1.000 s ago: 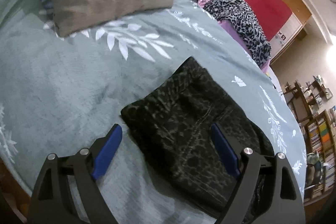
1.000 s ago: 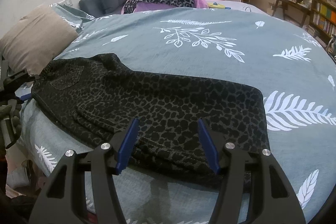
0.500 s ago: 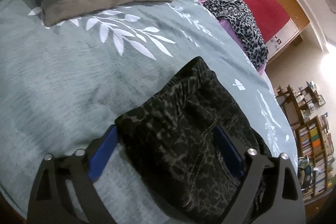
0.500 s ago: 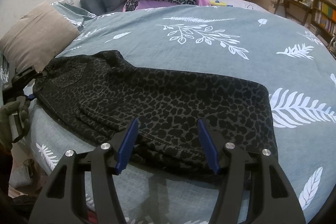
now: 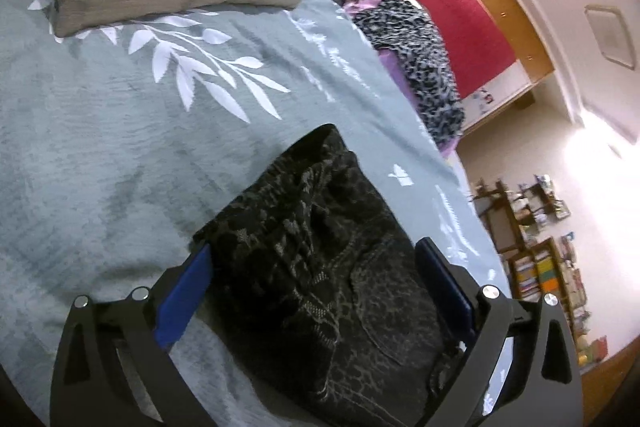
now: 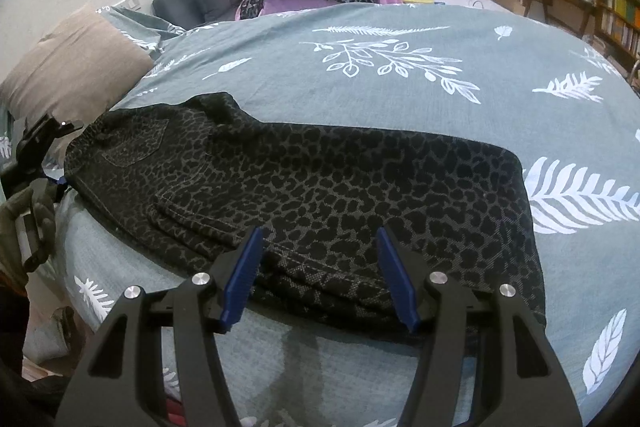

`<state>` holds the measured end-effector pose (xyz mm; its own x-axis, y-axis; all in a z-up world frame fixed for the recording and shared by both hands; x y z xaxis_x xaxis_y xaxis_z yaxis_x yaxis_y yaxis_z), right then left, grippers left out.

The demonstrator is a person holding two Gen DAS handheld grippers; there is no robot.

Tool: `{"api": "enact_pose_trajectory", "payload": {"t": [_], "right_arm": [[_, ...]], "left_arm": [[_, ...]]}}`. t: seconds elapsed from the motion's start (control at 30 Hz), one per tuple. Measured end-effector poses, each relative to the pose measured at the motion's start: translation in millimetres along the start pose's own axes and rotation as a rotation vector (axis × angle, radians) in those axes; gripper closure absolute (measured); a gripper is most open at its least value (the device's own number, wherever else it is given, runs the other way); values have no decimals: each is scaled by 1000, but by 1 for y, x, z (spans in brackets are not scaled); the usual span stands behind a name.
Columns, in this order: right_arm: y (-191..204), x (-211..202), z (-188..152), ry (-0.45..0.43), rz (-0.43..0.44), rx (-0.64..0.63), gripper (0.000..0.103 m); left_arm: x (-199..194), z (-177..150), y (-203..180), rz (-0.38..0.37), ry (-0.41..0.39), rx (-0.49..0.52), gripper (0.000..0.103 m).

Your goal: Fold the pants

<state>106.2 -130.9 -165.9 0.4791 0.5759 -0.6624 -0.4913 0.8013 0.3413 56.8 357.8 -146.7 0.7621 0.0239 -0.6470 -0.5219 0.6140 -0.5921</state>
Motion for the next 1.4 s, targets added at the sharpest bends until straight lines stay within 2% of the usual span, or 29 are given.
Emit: {"api": "enact_pose_trajectory", "payload": {"t": [0.07,0.1,0.2,0.3,0.43,0.47,0.57,0.7,0.73,0.83,0.87,0.97,1.07,1.2,1.4], "right_arm": [[1,0,0,2,1,-5,42],[1,0,0,2,2,-7,42],[2,0,1,-2,5,-10,42],[2,-1,1,-9,7,-3,42],[0,-3,2,-13,11,5,42],[0,-3,2,-14,12,4,42],[0,-4,2,-16,16,0,42],[0,-4,2,-18,19,2,42],[0,-4,3,-18,18,4,42],[-3,-3,5,-16,13,14,42],[-4,-2,6,-16,8,20,42],[-12,6,5,7,-3,46,42],[-14,13,0,30,-3,50,41],[-13,13,0,29,-4,45,38],[-14,12,1,24,0,53,38]], "left_arm": [[-1,1,0,-10,1,-11,7],[0,1,3,16,11,-19,10],[8,-7,10,181,88,-13,20],[8,-17,3,266,127,19,21],[7,-22,1,287,134,-14,19],[9,-21,3,283,136,-29,16],[15,-14,5,196,131,-112,10],[22,-5,1,118,148,-165,10],[22,-5,0,107,151,-166,15],[20,-5,-3,51,165,-191,38],[20,-7,-1,38,169,-205,50],[21,-9,10,42,170,-239,70],[17,-10,14,13,167,-265,74],[8,-10,5,-9,150,-247,77],[-10,-5,-42,-37,95,-107,78]]}}
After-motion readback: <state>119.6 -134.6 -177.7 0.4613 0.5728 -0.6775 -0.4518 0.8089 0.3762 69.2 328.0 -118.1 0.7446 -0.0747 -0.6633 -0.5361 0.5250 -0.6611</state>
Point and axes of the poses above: each gripper's, at about its wrist camera, not at the fingertips, and x roughly the way its jaws point, y to its left, z to its top, the point moved 7 cm from there along x, roughly the way its jaws point, and after that the axes turned 7 degrees about z, right-handed, at the moved point
